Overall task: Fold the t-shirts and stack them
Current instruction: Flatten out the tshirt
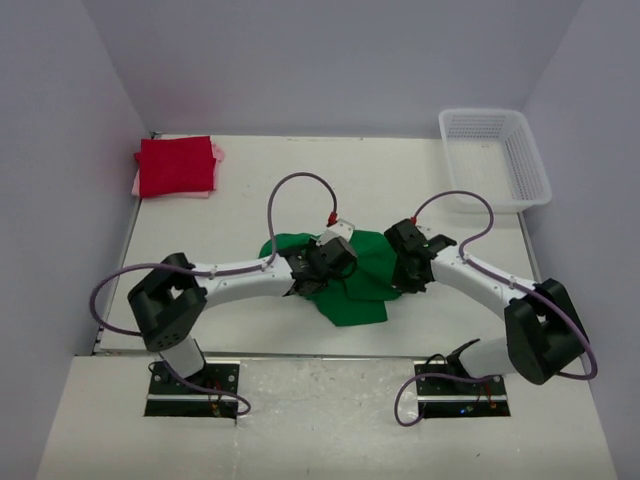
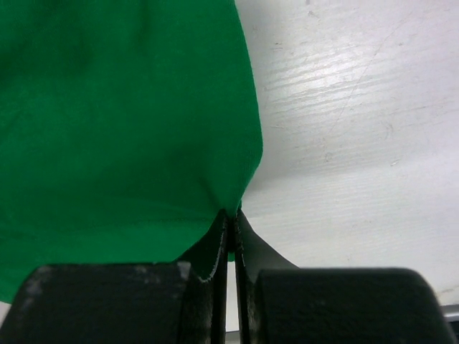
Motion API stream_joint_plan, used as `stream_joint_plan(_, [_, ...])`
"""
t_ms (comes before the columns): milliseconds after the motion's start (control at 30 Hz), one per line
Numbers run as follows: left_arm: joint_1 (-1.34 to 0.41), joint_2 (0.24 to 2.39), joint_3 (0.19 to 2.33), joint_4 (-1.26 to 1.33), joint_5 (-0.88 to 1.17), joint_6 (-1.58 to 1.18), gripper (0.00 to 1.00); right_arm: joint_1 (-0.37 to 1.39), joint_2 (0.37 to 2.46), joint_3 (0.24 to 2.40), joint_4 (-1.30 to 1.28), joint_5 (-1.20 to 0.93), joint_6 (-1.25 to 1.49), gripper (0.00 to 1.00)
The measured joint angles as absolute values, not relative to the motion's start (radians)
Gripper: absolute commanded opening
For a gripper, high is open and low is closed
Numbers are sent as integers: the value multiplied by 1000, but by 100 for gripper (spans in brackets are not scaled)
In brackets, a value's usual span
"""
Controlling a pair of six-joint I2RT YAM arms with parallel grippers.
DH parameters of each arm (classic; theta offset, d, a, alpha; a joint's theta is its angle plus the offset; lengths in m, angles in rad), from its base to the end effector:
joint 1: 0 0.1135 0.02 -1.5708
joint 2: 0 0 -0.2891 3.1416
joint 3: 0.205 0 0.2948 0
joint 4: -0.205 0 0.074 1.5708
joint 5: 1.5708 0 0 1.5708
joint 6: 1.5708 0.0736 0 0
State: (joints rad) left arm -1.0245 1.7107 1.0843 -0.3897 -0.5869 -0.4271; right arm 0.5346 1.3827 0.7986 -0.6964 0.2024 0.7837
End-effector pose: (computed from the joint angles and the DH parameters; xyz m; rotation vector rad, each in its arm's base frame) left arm 0.2429 -0.3211 0.1642 0.4984 2.3056 0.0871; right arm 0.2499 0.1308 0.1484 0.3876 2.7626 0.0258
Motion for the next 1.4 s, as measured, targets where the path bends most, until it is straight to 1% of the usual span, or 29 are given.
stream_joint_plan(133, [-1024, 1505, 1051, -461, -624, -440, 0, 537, 1380, 867, -760, 250, 768, 0])
stream_joint_plan(267, [-1024, 1193, 1081, -569, -686, -461, 0, 535, 1361, 1055, -838, 333, 728, 0])
stream_joint_plan(400, [-1024, 948, 1219, -712, -759, -482, 0, 513, 1344, 1302, -897, 418, 651, 0])
stream_joint_plan(500, [-1024, 834, 1332, -830, -825, -512, 0, 495, 1348, 1503, -948, 480, 578, 0])
stream_joint_plan(600, [-1024, 769, 1415, -954, -890, -545, 0, 479, 1353, 1702, -994, 524, 496, 0])
stream_joint_plan(700, [-1024, 754, 1494, -1081, -954, -582, 0, 459, 1386, 1953, -1056, 561, 421, 0])
stream_joint_plan(733, [-1024, 756, 1518, -1116, -971, -591, 0, 456, 1390, 1975, -1059, 564, 415, 0])
stream_joint_plan(767, [-1024, 758, 1544, -1153, -989, -601, 0, 446, 1412, 2108, -1093, 579, 377, 0])
stream_joint_plan(867, [-1024, 761, 1619, -1228, -1034, -617, 0, 436, 1470, 2363, -1134, 603, 305, 0])
stream_joint_plan(900, [-1024, 759, 1642, -1246, -1047, -618, 0, 436, 1477, 2418, -1137, 610, 283, 0])
stream_joint_plan(1000, [-1024, 751, 1707, -1272, -1077, -614, 0, 436, 1446, 2464, -1137, 611, 234, 0])
stream_joint_plan(1200, [-1023, 733, 1814, -1290, -1093, -570, 0, 437, 1302, 2358, -1128, 528, 170, 0])
stream_joint_plan(1400, [-1021, 683, 1857, -1251, -1062, -495, 0, 438, 1238, 2441, -1106, 393, 137, 0])
